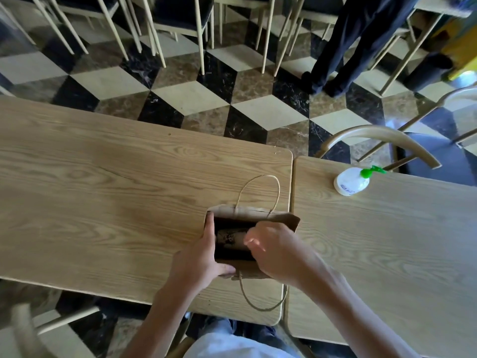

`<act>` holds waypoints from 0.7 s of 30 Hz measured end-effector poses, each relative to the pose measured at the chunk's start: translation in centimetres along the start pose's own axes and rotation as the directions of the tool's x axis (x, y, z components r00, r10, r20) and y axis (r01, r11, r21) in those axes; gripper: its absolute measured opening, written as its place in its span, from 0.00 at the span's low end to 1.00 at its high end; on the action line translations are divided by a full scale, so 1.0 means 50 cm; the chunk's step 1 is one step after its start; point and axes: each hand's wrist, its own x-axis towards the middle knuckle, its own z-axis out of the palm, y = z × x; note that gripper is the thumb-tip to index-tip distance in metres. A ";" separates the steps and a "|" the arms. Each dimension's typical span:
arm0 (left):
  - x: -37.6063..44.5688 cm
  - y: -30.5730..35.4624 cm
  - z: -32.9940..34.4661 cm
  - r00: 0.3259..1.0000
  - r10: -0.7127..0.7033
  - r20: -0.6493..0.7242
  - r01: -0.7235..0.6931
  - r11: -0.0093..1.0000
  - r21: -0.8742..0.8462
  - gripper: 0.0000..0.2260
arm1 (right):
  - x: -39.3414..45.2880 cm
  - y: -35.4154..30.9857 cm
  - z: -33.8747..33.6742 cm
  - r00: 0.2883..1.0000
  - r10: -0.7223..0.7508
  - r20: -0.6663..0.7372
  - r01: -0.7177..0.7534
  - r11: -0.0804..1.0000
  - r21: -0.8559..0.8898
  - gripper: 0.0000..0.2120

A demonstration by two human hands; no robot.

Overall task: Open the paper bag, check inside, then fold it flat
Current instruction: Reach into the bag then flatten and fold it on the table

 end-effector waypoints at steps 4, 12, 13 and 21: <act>0.001 0.001 -0.003 0.999 0.024 0.025 -0.023 0.999 -0.036 0.58 | 0.113 0.004 0.047 0.903 0.157 0.399 -0.116 0.985 -0.125 0.11; 0.008 -0.001 -0.011 1.000 -0.003 0.015 0.003 1.000 0.012 0.58 | 0.212 0.076 0.145 0.824 0.264 0.502 -0.192 0.962 -0.192 0.18; 0.009 -0.001 -0.013 1.000 -0.009 0.014 0.009 1.000 0.013 0.57 | 0.208 0.089 0.149 0.816 0.292 0.498 -0.330 0.944 -0.013 0.17; 0.005 0.000 -0.021 1.000 -0.014 0.025 0.013 0.999 0.035 0.58 | 0.169 0.164 0.199 0.677 0.504 0.536 -0.735 0.426 0.528 0.14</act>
